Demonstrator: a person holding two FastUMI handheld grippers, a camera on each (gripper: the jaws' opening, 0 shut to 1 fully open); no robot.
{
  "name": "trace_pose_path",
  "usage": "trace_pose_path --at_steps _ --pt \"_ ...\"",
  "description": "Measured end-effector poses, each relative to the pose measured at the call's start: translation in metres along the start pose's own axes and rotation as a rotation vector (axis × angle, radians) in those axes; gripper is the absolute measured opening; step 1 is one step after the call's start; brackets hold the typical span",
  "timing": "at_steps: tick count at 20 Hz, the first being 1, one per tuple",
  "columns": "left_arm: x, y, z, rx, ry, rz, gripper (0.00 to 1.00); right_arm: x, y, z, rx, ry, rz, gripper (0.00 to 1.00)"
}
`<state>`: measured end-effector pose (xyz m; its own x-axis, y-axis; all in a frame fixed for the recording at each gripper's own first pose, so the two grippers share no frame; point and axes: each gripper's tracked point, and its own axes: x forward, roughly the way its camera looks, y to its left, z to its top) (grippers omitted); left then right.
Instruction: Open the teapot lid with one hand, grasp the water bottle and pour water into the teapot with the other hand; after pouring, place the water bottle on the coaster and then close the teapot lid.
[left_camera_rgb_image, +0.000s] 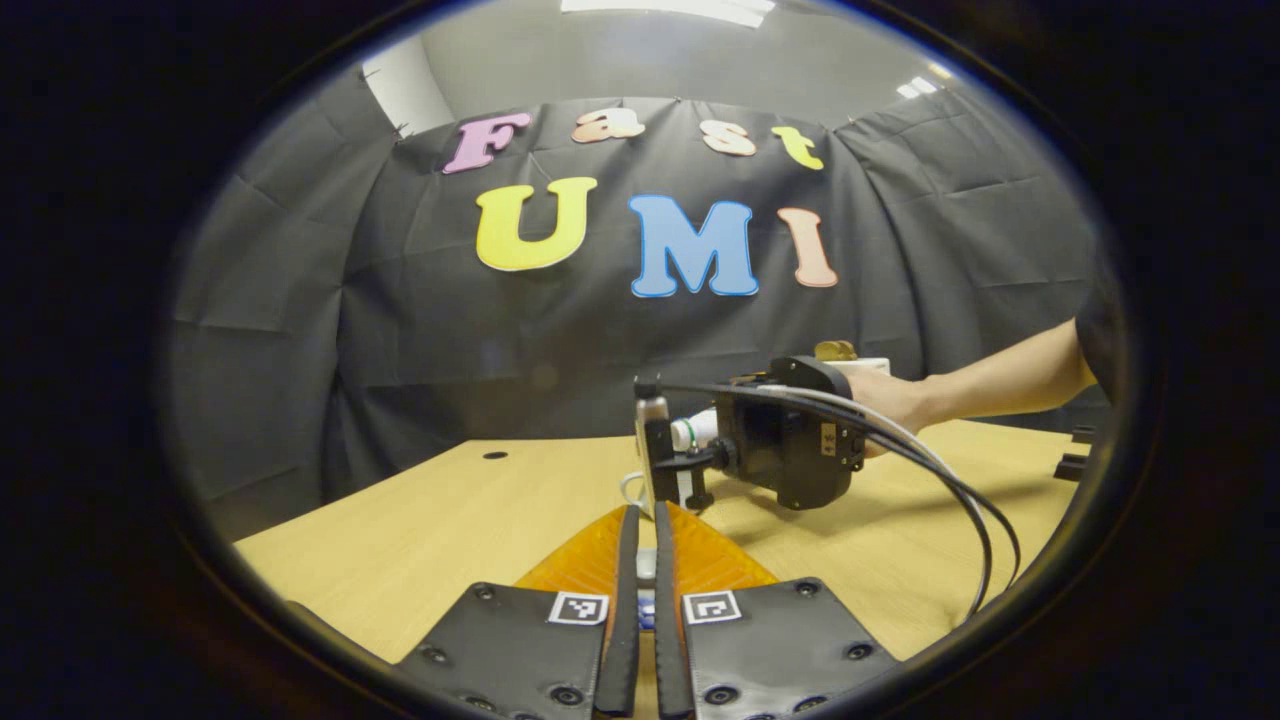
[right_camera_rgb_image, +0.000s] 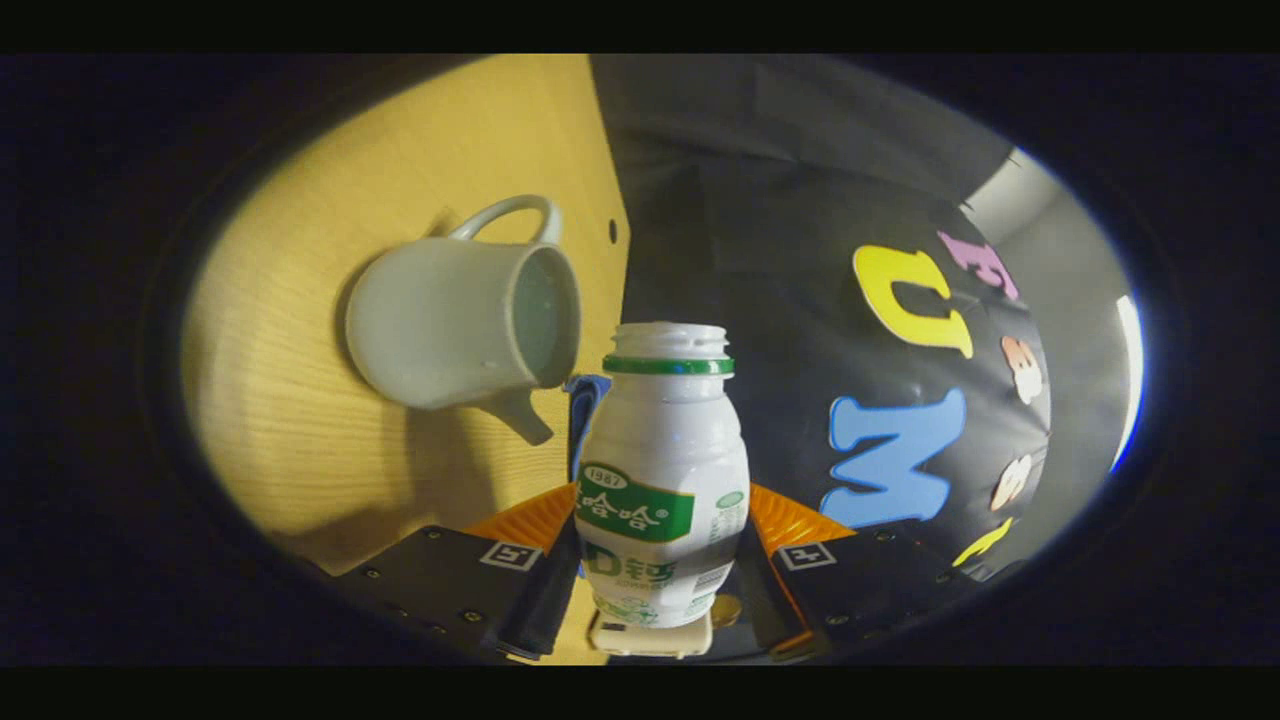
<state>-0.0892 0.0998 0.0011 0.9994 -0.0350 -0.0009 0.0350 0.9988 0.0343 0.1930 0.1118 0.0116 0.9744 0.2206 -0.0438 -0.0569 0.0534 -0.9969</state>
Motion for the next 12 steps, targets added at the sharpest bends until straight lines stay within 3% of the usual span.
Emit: trace_pose_path --at_steps 2,3,5,10,12 --pt "0.006 0.0 0.002 -0.013 -0.001 -0.006 0.17 -0.006 -0.005 -0.001 0.116 -0.006 -0.014 0.71" --pt "0.009 0.0 0.002 -0.021 -0.002 -0.011 0.1 -0.009 -0.01 0.001 0.173 -0.012 -0.021 0.71" --pt "0.019 0.0 0.004 -0.031 -0.003 -0.018 0.17 -0.013 -0.021 0.001 0.298 -0.023 -0.041 0.71" --pt "0.047 -0.002 0.022 -0.068 -0.024 -0.021 0.17 -0.022 -0.039 -0.015 0.668 -0.022 -0.073 0.71" --pt "0.058 -0.005 0.03 -0.062 -0.04 -0.031 0.13 -0.026 -0.037 -0.019 0.818 -0.02 -0.046 0.71"
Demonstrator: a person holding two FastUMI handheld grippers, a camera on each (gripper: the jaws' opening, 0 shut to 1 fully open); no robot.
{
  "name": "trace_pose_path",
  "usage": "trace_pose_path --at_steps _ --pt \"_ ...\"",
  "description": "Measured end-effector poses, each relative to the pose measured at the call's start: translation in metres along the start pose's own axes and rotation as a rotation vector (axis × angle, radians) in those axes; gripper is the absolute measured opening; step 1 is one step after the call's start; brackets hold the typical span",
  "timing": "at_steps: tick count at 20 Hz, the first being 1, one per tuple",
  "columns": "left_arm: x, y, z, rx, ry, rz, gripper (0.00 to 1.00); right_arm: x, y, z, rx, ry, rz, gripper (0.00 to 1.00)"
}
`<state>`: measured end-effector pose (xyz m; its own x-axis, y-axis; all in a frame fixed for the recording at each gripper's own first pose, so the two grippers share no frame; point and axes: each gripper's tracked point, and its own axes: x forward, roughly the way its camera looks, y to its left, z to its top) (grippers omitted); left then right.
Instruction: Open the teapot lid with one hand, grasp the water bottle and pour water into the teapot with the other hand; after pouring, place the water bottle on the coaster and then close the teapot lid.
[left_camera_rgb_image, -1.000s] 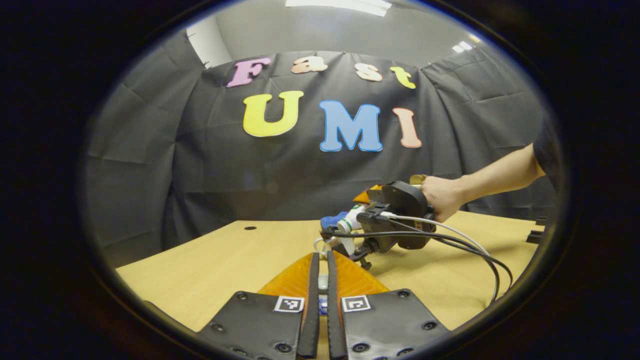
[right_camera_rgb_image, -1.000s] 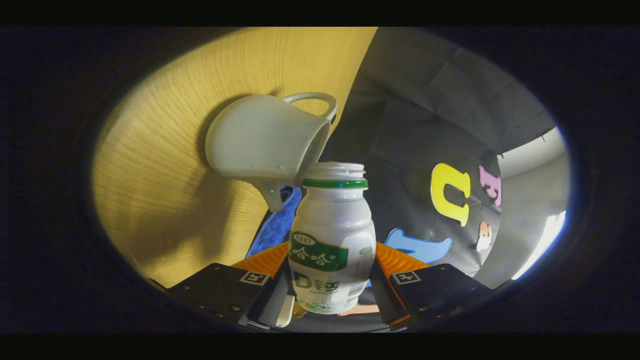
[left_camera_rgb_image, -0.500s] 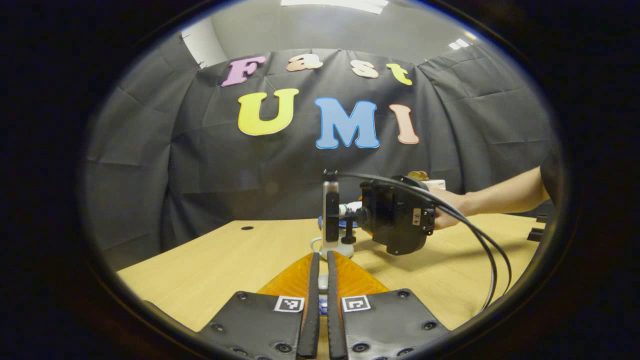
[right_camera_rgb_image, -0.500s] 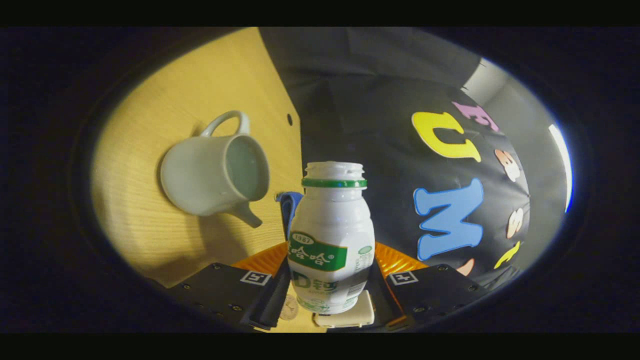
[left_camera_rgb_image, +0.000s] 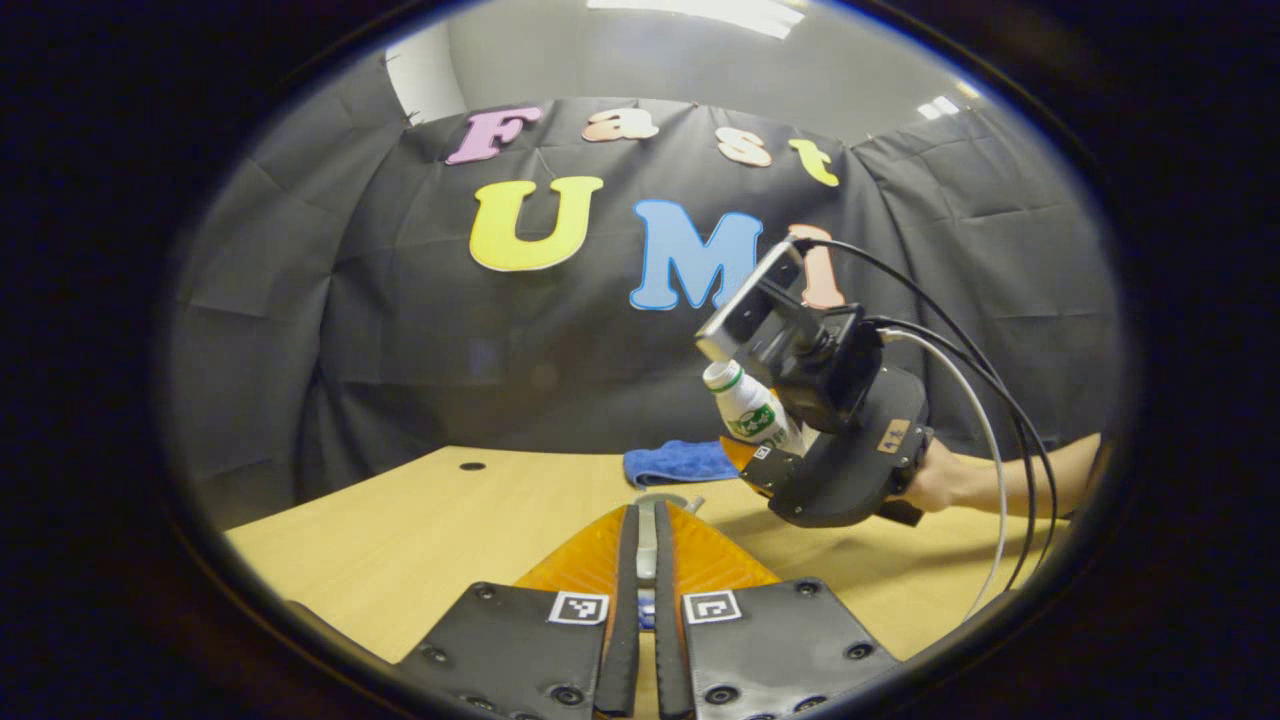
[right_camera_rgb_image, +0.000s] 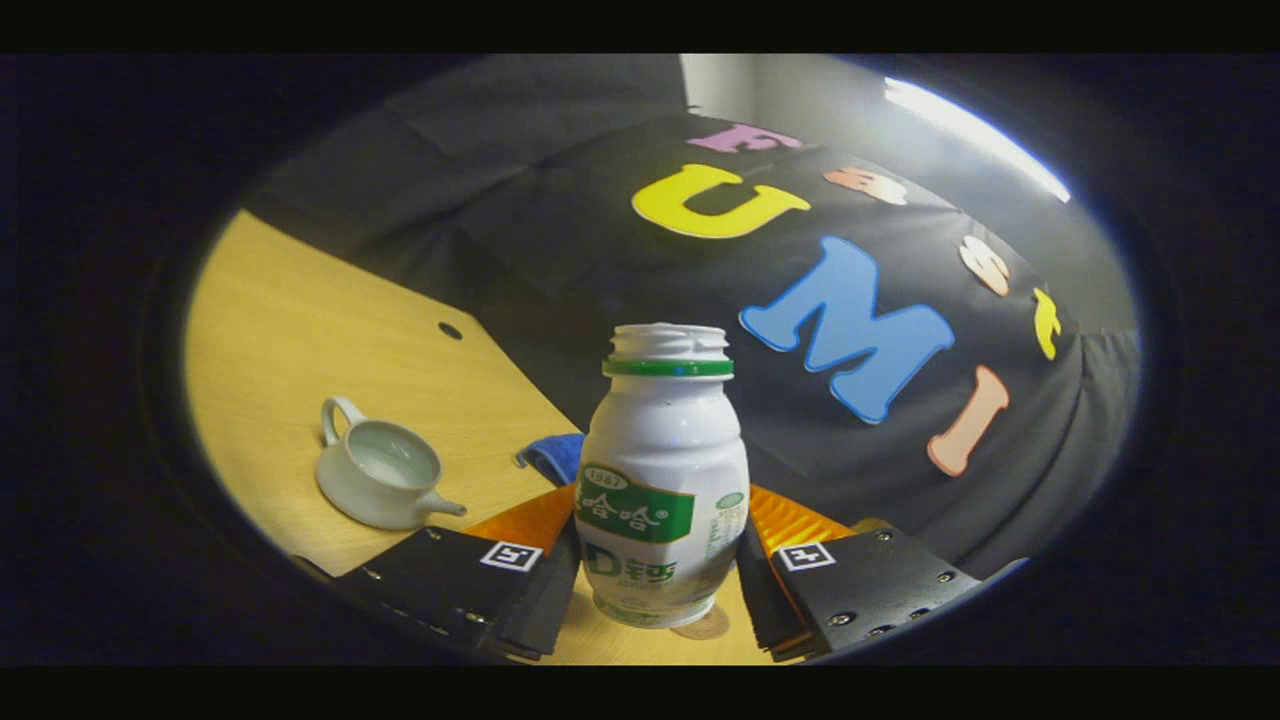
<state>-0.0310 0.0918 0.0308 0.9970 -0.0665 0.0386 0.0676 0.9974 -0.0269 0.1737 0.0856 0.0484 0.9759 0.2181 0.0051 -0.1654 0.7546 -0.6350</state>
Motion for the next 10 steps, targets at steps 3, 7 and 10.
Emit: trace_pose_path --at_steps 3,7,10 --pt "0.03 -0.005 0.006 0.032 0.0 -0.019 0.17 0.0 -0.008 -0.007 0.177 0.026 0.04 0.71" --pt "0.063 -0.012 0.013 0.028 -0.015 -0.049 0.1 -0.018 -0.02 -0.028 0.363 0.055 0.057 0.71" --pt "0.089 -0.011 0.019 -0.01 -0.02 -0.058 0.13 -0.03 -0.041 -0.038 0.481 0.048 0.023 0.7"
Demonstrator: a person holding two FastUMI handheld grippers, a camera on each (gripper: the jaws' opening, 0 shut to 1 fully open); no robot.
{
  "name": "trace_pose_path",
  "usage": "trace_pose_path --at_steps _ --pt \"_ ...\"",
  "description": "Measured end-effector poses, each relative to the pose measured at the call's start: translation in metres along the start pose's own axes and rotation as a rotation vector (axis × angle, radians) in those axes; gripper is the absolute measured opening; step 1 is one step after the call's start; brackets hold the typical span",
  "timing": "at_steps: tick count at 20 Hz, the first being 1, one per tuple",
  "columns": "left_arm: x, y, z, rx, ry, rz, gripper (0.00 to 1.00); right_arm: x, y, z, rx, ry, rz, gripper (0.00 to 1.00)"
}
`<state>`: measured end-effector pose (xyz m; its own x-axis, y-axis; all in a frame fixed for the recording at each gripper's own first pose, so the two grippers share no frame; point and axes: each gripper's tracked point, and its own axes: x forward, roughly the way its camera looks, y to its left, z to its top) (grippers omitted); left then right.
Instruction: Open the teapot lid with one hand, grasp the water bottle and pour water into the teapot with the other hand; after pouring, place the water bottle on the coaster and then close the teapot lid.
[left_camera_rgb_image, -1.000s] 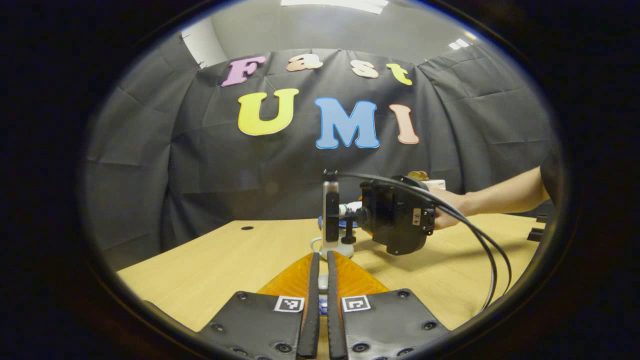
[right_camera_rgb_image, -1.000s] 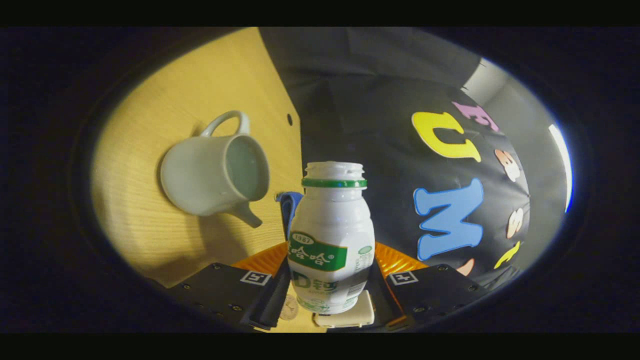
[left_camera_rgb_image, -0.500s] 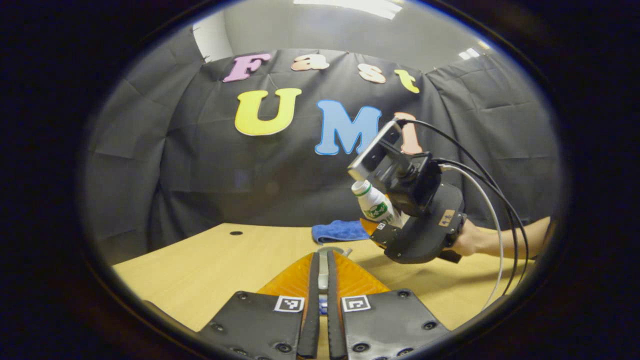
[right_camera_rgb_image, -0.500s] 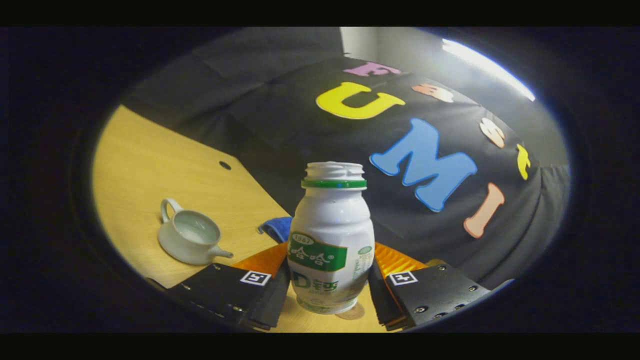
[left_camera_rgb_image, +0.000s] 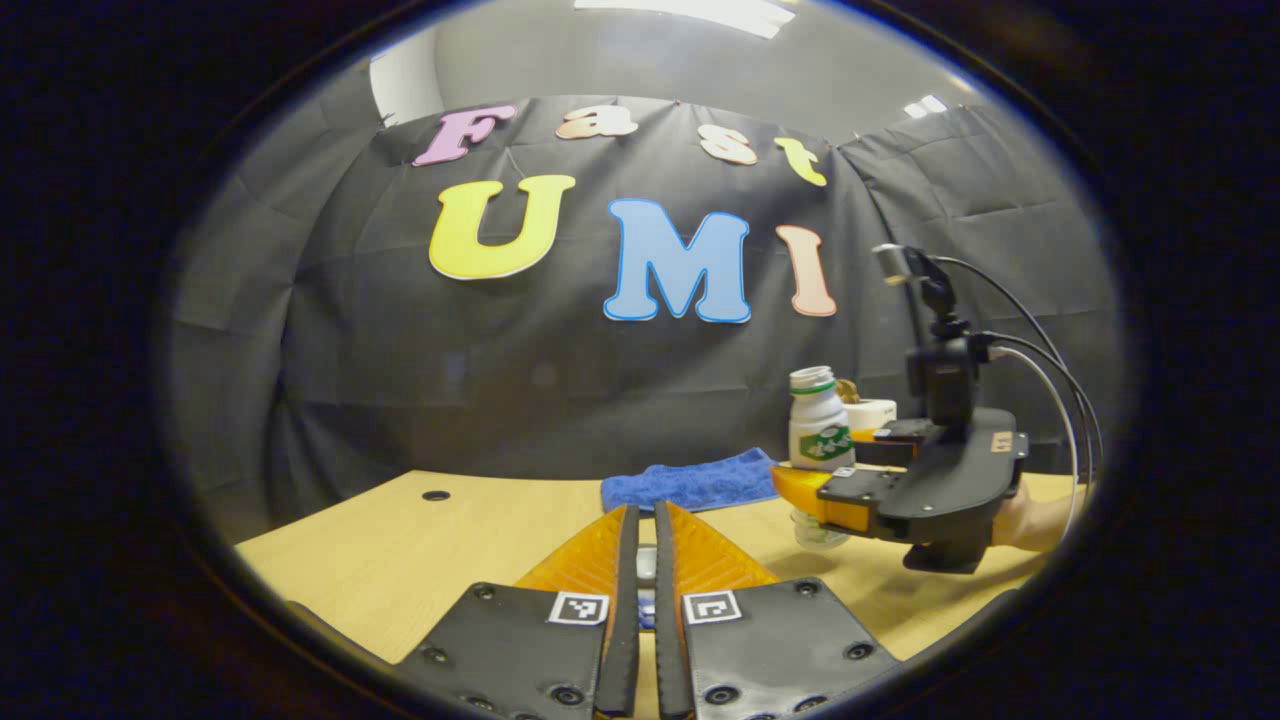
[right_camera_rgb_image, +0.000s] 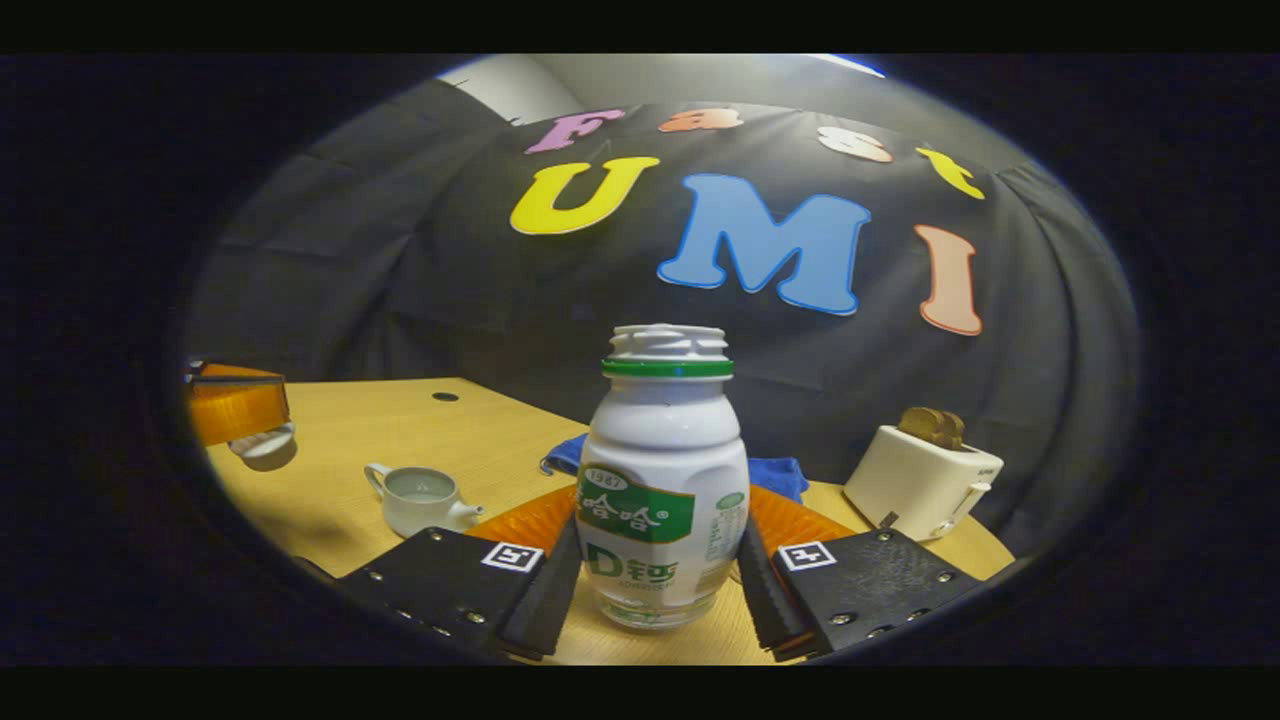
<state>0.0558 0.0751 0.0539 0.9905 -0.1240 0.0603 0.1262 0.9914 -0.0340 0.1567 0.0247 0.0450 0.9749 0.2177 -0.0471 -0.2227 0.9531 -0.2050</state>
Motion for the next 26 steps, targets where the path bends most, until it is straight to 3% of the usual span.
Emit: trace_pose_path --at_steps 1,2,4,5,8,9,13,14,15,16,19,21,22,26 --pt "0.008 0.001 0.001 -0.014 0.0 -0.003 0.1 -0.002 -0.007 -0.002 0.045 -0.002 -0.009 0.7" --pt "0.016 0.001 0.002 -0.024 0.0 -0.006 0.13 -0.001 -0.013 -0.005 0.086 0.003 -0.011 0.7" --pt "0.032 0.005 0.001 -0.03 0.0 -0.006 0.1 -0.002 -0.026 -0.014 0.134 0.025 -0.018 0.71" --pt "0.042 0.008 -0.002 -0.033 0.002 0.0 0.17 -0.004 -0.033 -0.017 0.163 0.027 -0.02 0.71" --pt "0.068 0.014 -0.012 -0.038 0.023 0.015 0.1 -0.009 -0.048 -0.019 0.214 0.03 -0.037 0.71" --pt "0.075 0.014 -0.017 -0.036 0.029 0.015 0.13 -0.009 -0.053 -0.017 0.228 0.026 -0.045 0.71" --pt "0.094 0.008 -0.029 -0.019 0.052 0.014 0.1 -0.009 -0.066 -0.018 0.253 0.029 -0.067 0.7" --pt "0.096 0.007 -0.032 -0.012 0.057 0.015 0.17 -0.009 -0.067 -0.021 0.261 0.033 -0.069 0.7" --pt "0.099 0.007 -0.033 -0.005 0.061 0.016 0.1 -0.008 -0.068 -0.021 0.269 0.037 -0.068 0.7" --pt "0.102 0.007 -0.034 -0.004 0.064 0.017 0.17 -0.008 -0.068 -0.023 0.276 0.04 -0.066 0.7" --pt "0.107 0.007 -0.046 -0.004 0.082 0.019 0.1 -0.005 -0.068 -0.024 0.276 0.046 -0.066 0.7" --pt "0.111 0.01 -0.055 0.004 0.102 0.029 0.17 -0.006 -0.067 -0.024 0.281 0.047 -0.064 0.7" --pt "0.112 0.012 -0.059 0.004 0.111 0.031 0.13 -0.006 -0.068 -0.025 0.283 0.047 -0.065 0.7" --pt "0.115 0.01 -0.067 0.019 0.133 0.028 0.17 -0.008 -0.068 -0.024 0.277 0.042 -0.064 0.7"
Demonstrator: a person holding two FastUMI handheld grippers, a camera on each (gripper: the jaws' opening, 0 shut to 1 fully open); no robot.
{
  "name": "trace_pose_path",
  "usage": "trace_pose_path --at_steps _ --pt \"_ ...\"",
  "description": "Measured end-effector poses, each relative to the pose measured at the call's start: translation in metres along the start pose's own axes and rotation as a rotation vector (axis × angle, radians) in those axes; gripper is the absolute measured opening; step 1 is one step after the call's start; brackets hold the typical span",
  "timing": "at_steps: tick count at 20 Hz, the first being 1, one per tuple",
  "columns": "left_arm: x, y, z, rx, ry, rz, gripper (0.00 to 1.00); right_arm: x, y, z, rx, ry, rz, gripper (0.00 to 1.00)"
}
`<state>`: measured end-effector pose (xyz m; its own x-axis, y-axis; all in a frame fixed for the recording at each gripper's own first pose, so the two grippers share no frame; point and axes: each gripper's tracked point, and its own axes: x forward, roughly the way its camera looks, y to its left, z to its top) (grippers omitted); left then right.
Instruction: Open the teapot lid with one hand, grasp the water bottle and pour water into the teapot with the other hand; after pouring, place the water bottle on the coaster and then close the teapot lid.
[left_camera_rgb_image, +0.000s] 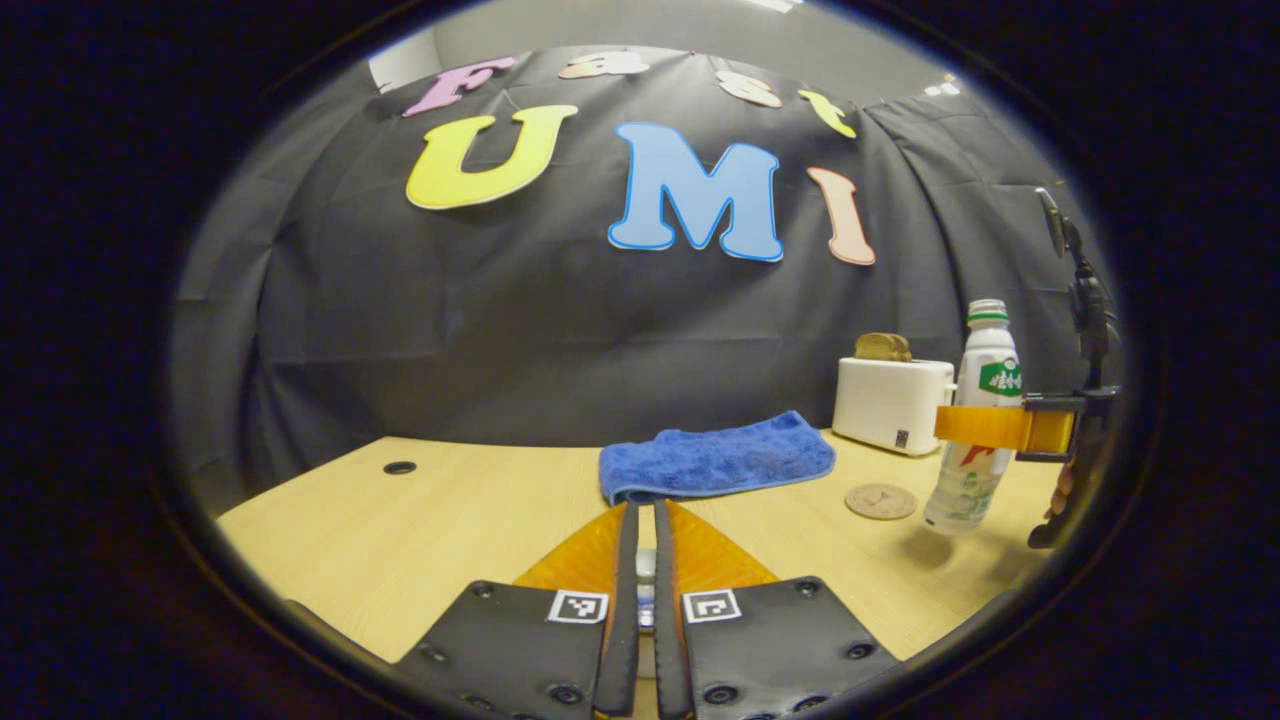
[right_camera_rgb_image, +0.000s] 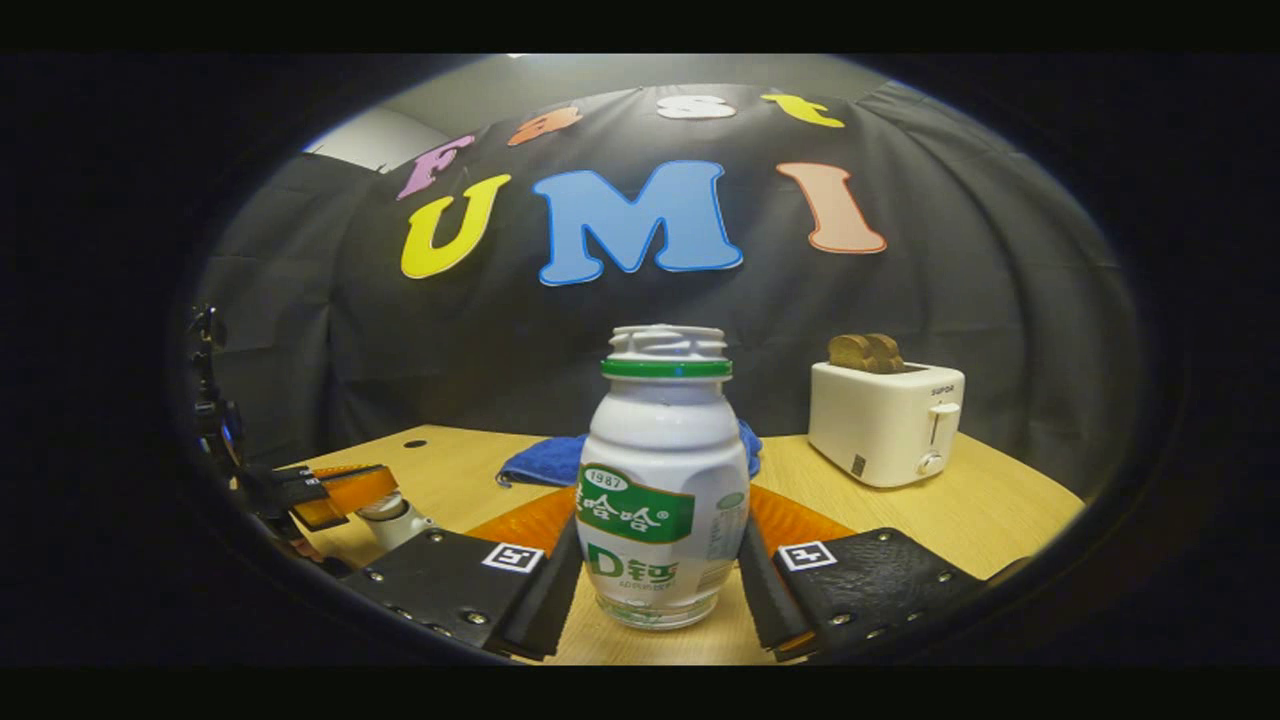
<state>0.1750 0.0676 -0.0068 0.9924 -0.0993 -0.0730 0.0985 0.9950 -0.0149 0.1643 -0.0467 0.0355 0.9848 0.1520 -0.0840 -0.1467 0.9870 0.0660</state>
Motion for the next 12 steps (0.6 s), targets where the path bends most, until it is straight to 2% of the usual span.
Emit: trace_pose_path --at_steps 3,5,6,7,8,9,11,12 --pt "0.005 -0.001 -0.013 0.007 0.029 -0.004 0.17 0.003 -0.001 -0.004 -0.003 0.012 -0.003 0.7" --pt "0.004 -0.001 -0.01 -0.003 0.016 -0.001 0.13 0.004 -0.001 -0.006 -0.008 0.015 -0.008 0.7" --pt "0.002 0.0 -0.007 0.016 0.003 0.021 0.16 0.005 -0.003 -0.009 -0.003 0.019 -0.008 0.7" --pt "-0.001 0.0 -0.003 0.033 -0.019 0.026 0.24 0.006 -0.003 -0.01 -0.002 0.024 -0.008 0.7" --pt "-0.002 0.001 -0.002 0.048 -0.031 0.029 0.17 0.006 -0.003 -0.011 -0.004 0.027 -0.011 0.71" --pt "-0.003 0.0 -0.001 0.061 -0.034 0.027 0.31 0.007 -0.003 -0.011 -0.006 0.026 -0.012 0.7" --pt "-0.011 -0.006 0.005 0.058 -0.054 0.008 0.47 0.007 -0.004 -0.01 -0.014 0.02 -0.016 0.7" --pt "-0.019 -0.005 0.013 0.046 -0.077 0.003 0.47 0.007 -0.006 -0.008 -0.022 0.013 -0.022 0.7"
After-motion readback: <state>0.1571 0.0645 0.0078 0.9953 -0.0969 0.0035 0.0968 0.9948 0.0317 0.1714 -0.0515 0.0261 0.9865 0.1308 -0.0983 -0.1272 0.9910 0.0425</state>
